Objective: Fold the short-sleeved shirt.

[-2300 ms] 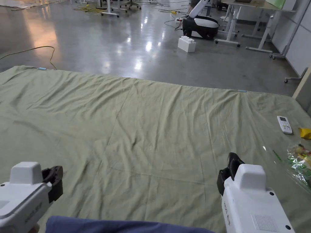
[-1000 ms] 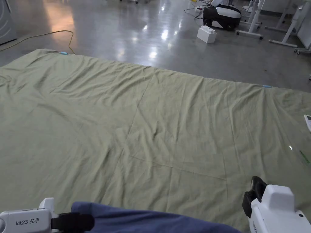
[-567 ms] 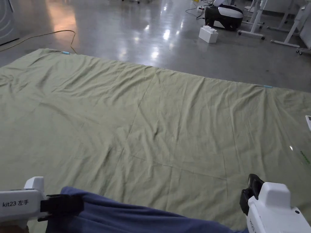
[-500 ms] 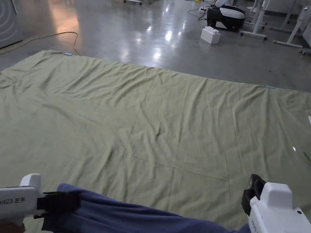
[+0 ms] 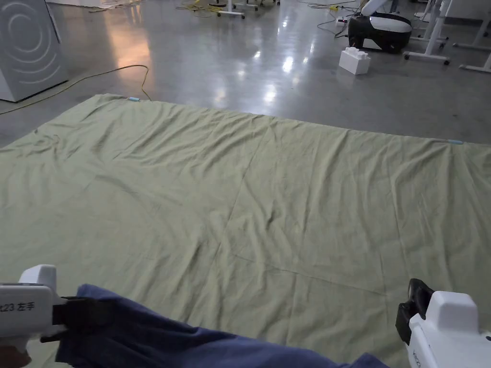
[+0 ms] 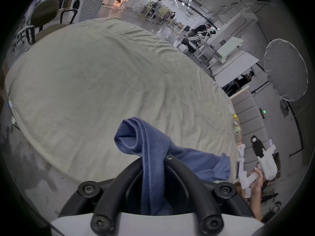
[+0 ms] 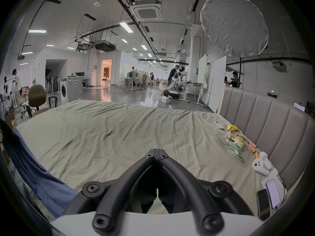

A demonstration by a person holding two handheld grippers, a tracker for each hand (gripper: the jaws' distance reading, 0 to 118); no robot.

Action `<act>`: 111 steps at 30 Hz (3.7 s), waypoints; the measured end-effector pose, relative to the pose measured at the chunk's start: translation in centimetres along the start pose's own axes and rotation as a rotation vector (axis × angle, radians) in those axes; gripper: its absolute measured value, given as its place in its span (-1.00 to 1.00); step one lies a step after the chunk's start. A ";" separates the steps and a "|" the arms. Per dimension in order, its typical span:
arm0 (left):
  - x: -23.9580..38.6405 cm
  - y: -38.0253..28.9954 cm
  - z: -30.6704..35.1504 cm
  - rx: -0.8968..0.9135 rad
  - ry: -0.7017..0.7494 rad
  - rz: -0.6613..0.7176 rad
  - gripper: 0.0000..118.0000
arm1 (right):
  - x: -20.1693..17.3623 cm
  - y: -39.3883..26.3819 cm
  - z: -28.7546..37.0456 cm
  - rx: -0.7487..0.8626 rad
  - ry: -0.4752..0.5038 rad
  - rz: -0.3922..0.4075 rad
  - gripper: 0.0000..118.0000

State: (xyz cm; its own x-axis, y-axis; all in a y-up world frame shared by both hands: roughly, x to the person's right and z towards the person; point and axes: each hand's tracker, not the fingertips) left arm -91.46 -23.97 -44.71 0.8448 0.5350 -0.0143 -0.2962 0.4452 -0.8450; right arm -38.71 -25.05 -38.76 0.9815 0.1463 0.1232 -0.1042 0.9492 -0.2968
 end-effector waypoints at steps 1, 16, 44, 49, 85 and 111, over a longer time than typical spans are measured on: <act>0.8 -0.3 -0.1 0.006 -0.032 0.009 -0.86 | -0.1 0.0 0.0 0.001 0.003 -0.001 -0.99; 12.6 -5.8 -11.2 -0.156 -0.168 -0.051 -0.85 | 1.1 -0.6 0.6 0.001 -0.006 -0.022 -0.99; 15.6 -8.5 -14.0 -0.178 -0.114 -0.143 0.15 | 3.4 -2.4 1.8 -0.056 -0.048 -0.071 -0.99; 15.5 -10.0 -15.9 -0.190 -0.012 -0.203 -0.44 | 3.4 -2.7 1.8 -0.062 -0.043 -0.072 -0.99; 7.9 -6.8 -9.8 -0.066 -0.054 -0.165 0.27 | 3.5 -3.4 1.9 -0.086 -0.024 -0.102 -0.99; -0.7 -9.1 -17.1 -0.159 -0.365 0.059 -0.77 | 2.8 -2.3 2.2 -0.089 -0.034 -0.071 -0.99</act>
State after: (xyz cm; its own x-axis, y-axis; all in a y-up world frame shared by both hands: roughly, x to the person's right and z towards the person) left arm -81.70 -40.69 -46.17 0.6062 0.7889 0.1010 -0.2432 0.3047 -0.9209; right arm -36.06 -26.19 -35.66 0.9798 0.0903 0.1784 -0.0185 0.9293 -0.3689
